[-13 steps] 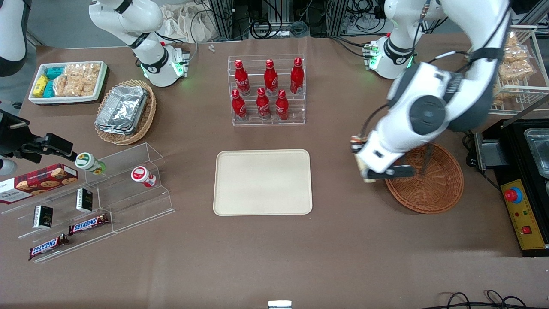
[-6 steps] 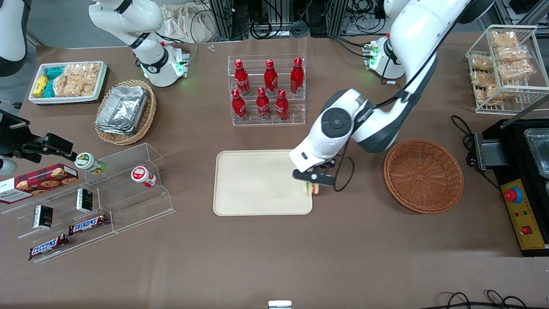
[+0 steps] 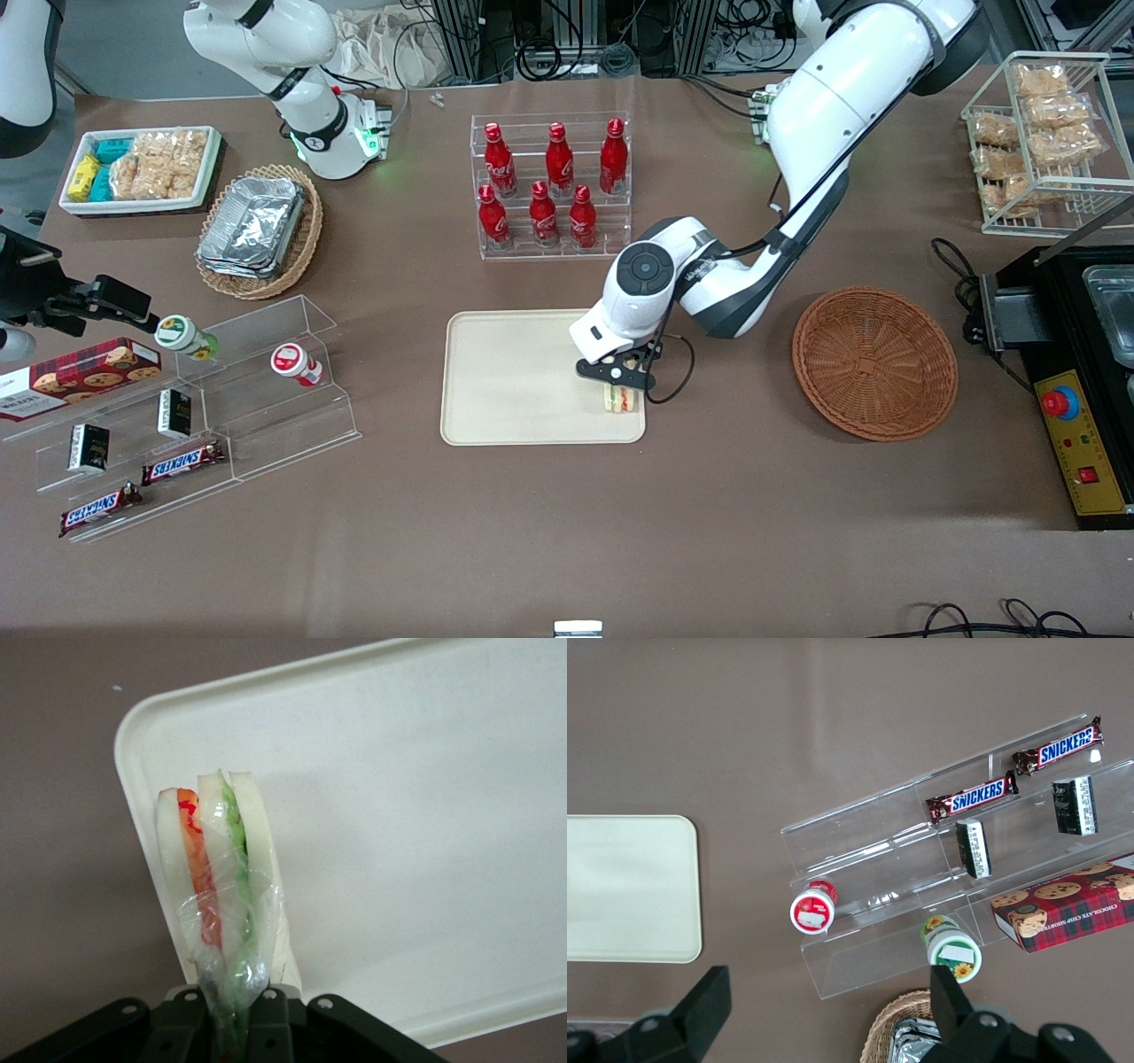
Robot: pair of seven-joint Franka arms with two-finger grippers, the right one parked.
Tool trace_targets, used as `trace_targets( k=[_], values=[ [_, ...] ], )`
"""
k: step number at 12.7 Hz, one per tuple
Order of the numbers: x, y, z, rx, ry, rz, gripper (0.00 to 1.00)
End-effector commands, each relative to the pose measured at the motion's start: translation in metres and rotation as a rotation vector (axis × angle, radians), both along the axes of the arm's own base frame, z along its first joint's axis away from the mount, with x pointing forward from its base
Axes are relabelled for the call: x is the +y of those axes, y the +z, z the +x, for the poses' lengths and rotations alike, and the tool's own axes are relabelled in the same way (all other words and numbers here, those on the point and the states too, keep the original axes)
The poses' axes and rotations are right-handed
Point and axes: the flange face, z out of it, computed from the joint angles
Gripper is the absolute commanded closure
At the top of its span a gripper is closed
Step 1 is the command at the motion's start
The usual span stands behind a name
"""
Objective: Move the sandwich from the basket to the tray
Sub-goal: 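Lower the sandwich onto the tray and open the left gripper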
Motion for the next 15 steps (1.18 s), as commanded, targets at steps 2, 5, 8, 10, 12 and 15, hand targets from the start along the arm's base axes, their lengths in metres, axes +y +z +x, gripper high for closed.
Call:
trace_targets(
  k=[2, 5, 8, 10, 12, 15],
  values=[
    [-0.006, 0.001, 0.005, -0.021, 0.094, -0.002, 0.01],
    [-0.006, 0.013, 0.007, -0.029, 0.156, -0.006, 0.00],
    [0.036, 0.067, 0.023, -0.027, 0.228, 0.067, 0.00],
    [0.081, 0.115, 0.034, 0.036, 0.207, 0.094, 0.00],
    [0.133, 0.154, 0.044, 0.119, 0.145, 0.090, 0.00],
    [0.222, 0.210, 0.050, 0.174, 0.057, 0.138, 0.00]
  ],
)
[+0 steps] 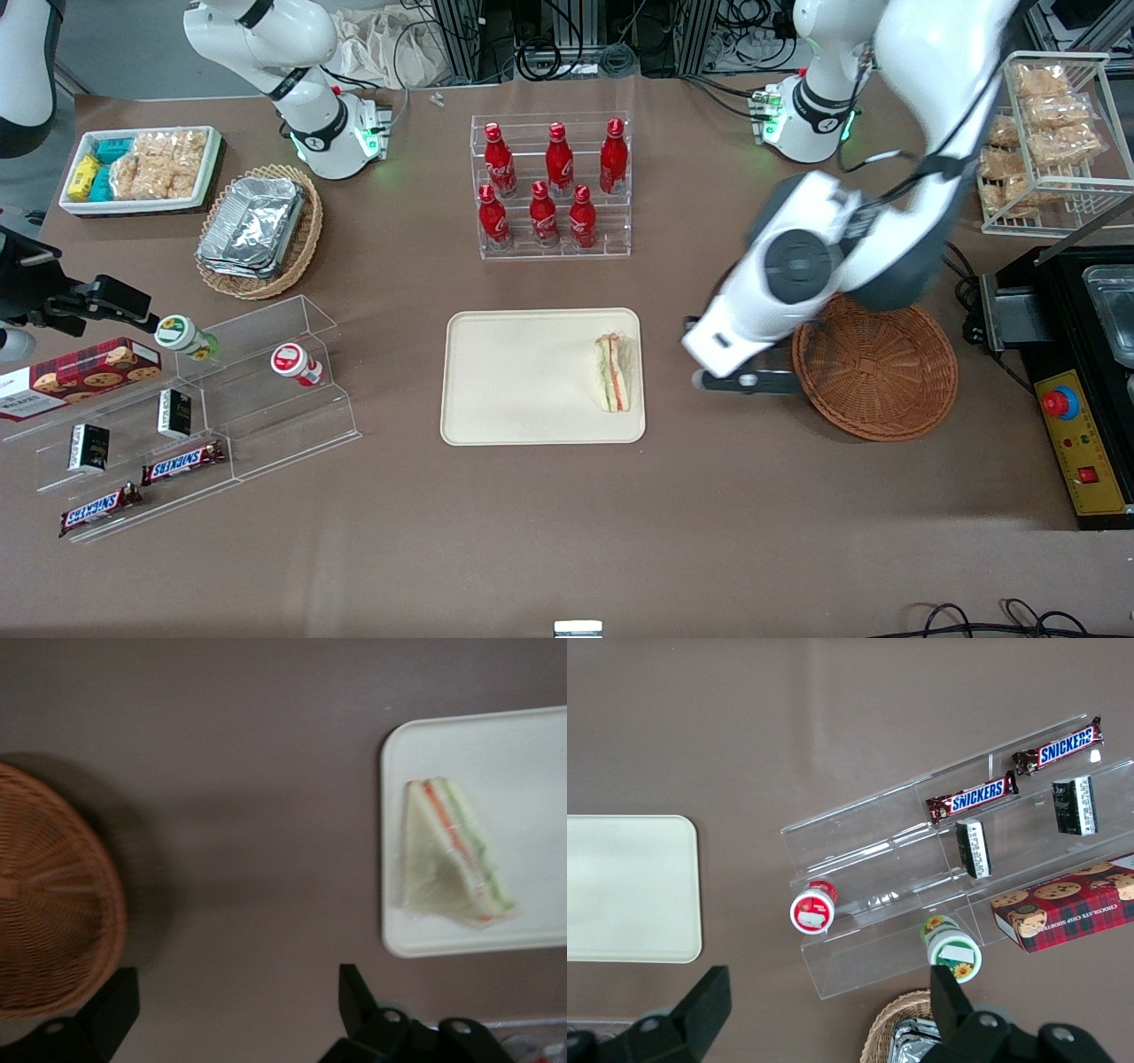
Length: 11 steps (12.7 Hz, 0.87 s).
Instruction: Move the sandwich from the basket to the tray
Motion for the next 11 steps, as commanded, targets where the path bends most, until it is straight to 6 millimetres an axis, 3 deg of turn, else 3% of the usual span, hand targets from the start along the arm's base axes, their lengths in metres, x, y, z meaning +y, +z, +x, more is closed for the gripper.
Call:
trace_targets(
  k=[1, 3, 6, 11],
  values=[
    [0.060, 0.046, -0.009, 0.035, -0.083, 0.019, 0.00],
    [0.106, 0.075, -0.006, 0.047, -0.057, 0.036, 0.00],
    [0.172, 0.092, 0.003, 0.081, 0.069, 0.054, 0.00],
    [0.194, 0.099, 0.003, 0.067, 0.098, 0.077, 0.00]
  ],
)
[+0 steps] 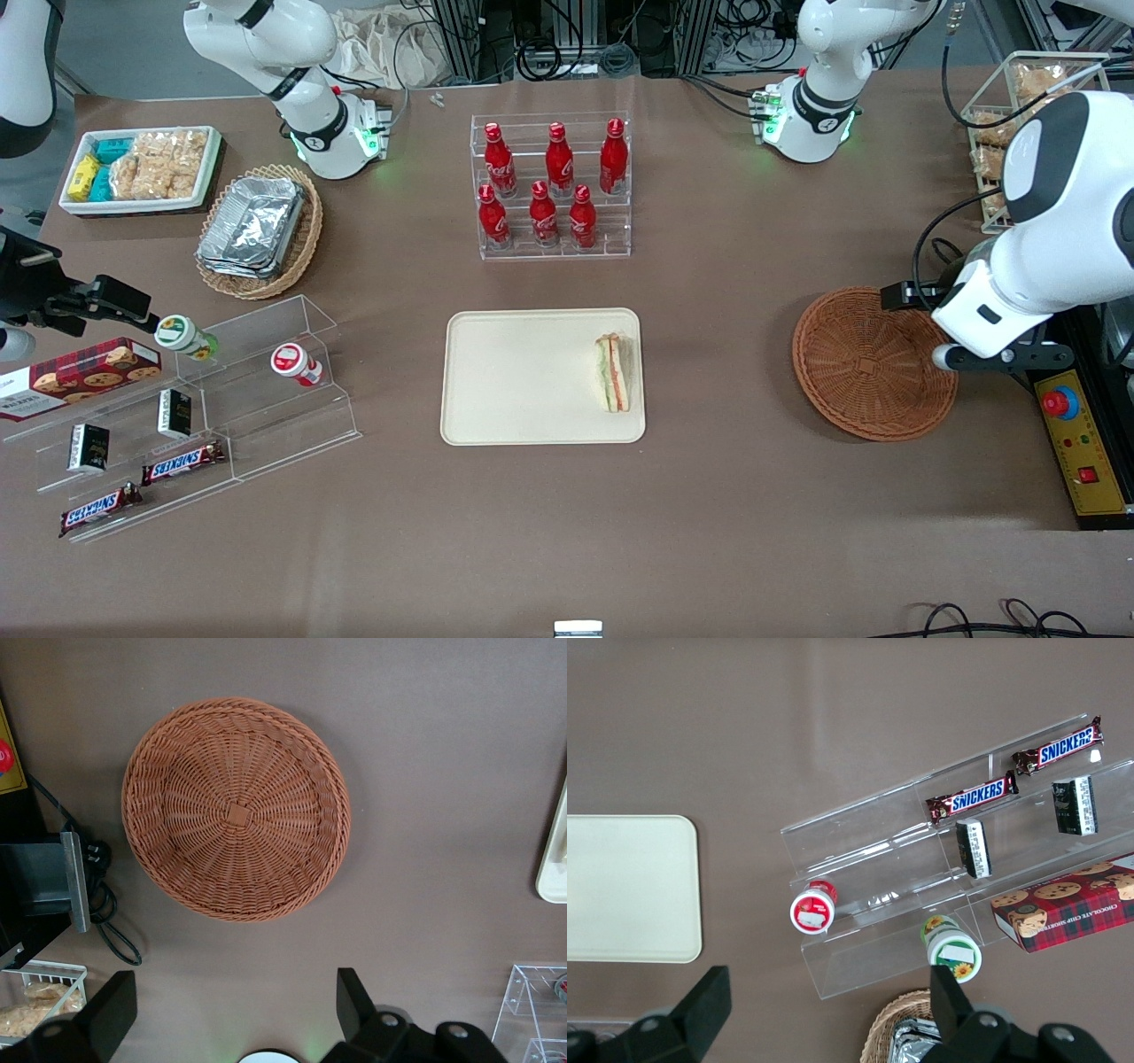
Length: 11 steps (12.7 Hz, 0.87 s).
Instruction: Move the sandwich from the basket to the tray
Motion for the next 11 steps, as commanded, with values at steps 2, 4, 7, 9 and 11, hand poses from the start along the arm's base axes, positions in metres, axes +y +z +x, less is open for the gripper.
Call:
trace_targets(
  k=[2, 4, 7, 9, 11],
  values=[
    [0.010, 0.012, -0.005, 0.000, 0.012, 0.023, 0.00],
    [0.023, 0.015, -0.005, -0.008, 0.035, 0.028, 0.00],
    [0.033, 0.019, -0.003, -0.042, 0.067, 0.016, 0.00],
    [0.038, 0.022, -0.003, -0.065, 0.101, -0.017, 0.00],
    [0.038, 0.017, -0.012, -0.095, 0.110, -0.022, 0.00]
  ],
)
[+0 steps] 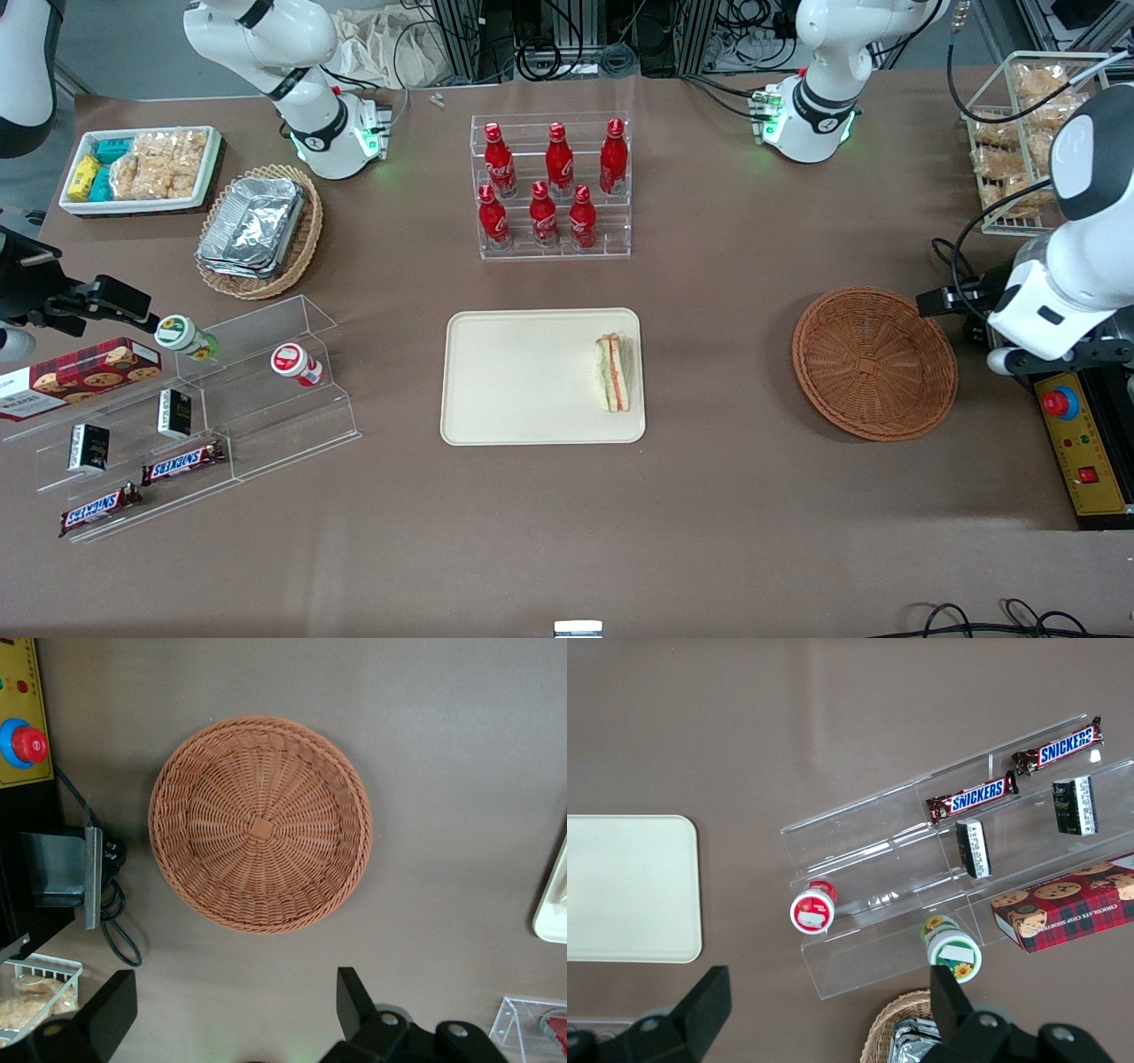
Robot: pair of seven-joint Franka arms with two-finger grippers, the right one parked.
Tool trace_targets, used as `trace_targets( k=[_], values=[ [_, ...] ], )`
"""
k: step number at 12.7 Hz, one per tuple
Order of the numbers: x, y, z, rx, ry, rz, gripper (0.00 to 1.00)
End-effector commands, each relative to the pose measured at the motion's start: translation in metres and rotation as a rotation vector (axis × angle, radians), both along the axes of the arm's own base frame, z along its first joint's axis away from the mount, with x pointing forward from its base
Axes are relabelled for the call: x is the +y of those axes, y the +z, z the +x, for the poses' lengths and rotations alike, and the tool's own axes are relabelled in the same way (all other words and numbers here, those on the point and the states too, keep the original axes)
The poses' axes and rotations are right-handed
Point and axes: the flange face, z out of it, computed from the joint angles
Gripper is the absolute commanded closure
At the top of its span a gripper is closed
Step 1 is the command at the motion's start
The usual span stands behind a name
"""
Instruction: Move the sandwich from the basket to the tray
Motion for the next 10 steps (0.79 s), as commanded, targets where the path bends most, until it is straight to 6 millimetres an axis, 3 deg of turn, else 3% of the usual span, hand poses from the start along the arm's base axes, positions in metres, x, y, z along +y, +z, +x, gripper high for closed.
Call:
trace_targets(
  k=[1, 3, 10],
  values=[
    [-0.008, -0.001, -0.022, -0.067, -0.013, -0.007, 0.00],
    [-0.011, -0.008, -0.033, -0.104, -0.018, -0.004, 0.00],
    [-0.001, -0.001, -0.019, -0.096, 0.015, -0.033, 0.00]
  ],
)
